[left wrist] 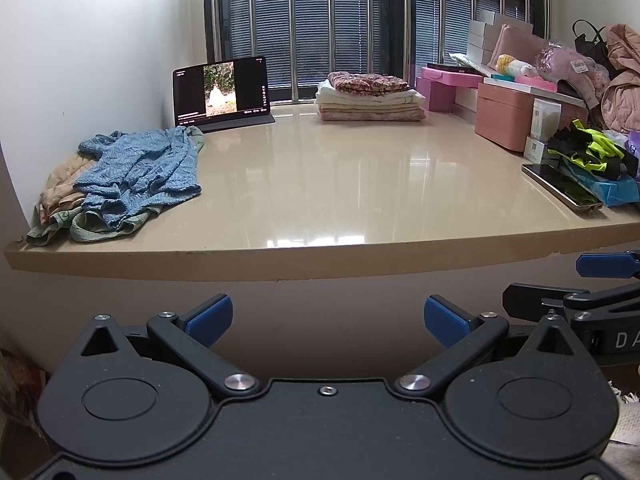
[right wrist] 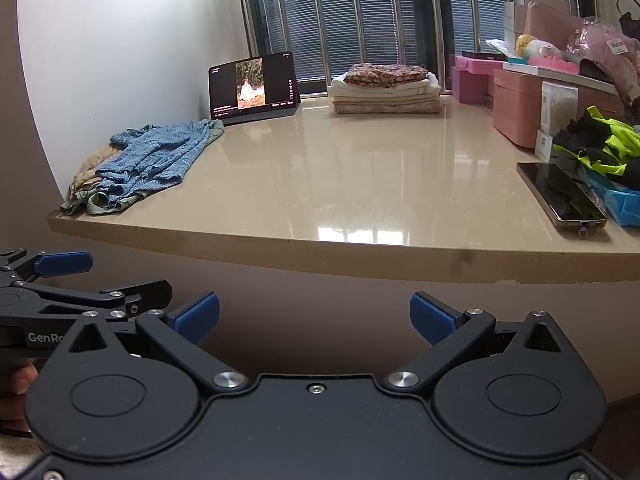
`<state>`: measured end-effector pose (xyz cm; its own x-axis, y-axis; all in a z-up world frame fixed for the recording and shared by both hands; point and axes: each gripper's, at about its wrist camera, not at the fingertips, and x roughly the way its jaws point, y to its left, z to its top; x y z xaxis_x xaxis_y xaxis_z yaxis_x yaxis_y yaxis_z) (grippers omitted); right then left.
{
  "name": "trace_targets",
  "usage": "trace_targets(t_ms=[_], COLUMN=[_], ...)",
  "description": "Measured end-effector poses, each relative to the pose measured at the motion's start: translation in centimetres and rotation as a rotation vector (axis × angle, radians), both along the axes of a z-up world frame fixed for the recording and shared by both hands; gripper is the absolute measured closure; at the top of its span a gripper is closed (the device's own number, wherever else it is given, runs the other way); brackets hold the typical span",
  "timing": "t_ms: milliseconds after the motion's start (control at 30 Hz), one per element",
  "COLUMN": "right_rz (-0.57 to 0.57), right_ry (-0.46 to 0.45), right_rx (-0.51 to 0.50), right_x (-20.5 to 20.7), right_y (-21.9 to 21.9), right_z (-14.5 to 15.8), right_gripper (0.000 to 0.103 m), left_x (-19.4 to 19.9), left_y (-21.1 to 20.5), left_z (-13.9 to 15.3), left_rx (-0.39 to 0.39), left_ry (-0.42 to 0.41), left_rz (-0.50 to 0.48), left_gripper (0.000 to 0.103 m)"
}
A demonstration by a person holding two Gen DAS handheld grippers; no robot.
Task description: Fold clothes
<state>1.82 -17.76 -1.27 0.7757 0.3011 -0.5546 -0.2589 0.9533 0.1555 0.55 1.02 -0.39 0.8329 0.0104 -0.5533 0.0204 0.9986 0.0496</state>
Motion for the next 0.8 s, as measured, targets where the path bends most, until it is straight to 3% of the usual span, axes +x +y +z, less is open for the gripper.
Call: trace_targets(t_ms=[800], right_rz=[0.004], right_ry=[0.010], right_rx=[-0.002], right_x=[0.16], right_y=[-0.12], right_z=[-0.08], right_gripper=[0.000], left_x=[0.23], left_y=[0.45], left_z=[-0.22], left_rx=[-0.017], left_ry=[0.018], left_rz=[-0.006], left_gripper=[0.000])
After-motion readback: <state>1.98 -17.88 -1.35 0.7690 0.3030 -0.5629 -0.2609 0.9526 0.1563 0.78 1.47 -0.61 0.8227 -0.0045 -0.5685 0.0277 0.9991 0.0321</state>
